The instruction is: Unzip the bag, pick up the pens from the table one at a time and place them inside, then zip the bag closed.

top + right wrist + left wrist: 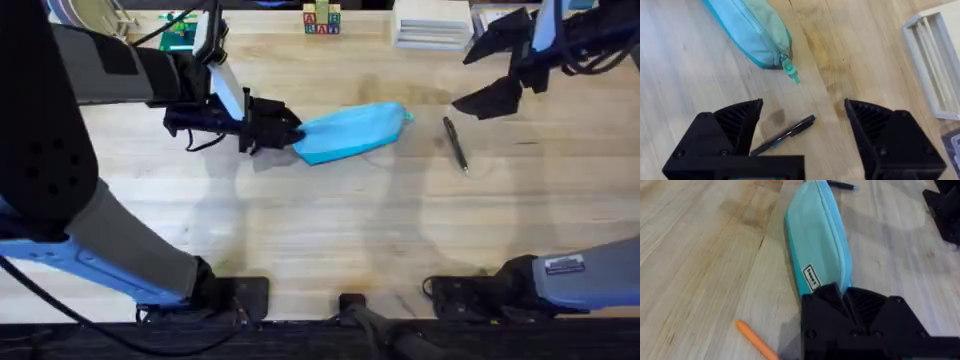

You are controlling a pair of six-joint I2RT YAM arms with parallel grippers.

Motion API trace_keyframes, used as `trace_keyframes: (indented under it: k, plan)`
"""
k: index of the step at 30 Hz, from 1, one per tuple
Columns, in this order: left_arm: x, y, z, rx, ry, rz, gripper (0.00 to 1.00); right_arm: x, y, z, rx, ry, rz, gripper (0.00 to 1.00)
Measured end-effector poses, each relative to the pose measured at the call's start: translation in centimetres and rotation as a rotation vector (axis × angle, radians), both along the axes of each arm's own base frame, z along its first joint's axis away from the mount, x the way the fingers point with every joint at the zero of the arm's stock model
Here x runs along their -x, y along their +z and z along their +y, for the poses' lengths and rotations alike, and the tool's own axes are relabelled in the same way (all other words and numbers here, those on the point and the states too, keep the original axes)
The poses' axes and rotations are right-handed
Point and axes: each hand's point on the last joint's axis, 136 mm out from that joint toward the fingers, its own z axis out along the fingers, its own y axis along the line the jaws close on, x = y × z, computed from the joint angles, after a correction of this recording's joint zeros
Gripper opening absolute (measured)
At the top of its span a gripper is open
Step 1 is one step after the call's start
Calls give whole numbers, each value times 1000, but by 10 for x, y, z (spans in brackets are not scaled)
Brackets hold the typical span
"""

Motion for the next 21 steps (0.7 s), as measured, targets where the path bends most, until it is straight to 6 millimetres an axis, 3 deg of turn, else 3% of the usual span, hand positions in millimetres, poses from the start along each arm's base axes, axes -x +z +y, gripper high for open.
trace_keyframes:
  k: [21]
  plan:
    - [0, 0, 0, 0, 0, 0, 42, -10, -20, 6, -45, 66, -4, 996]
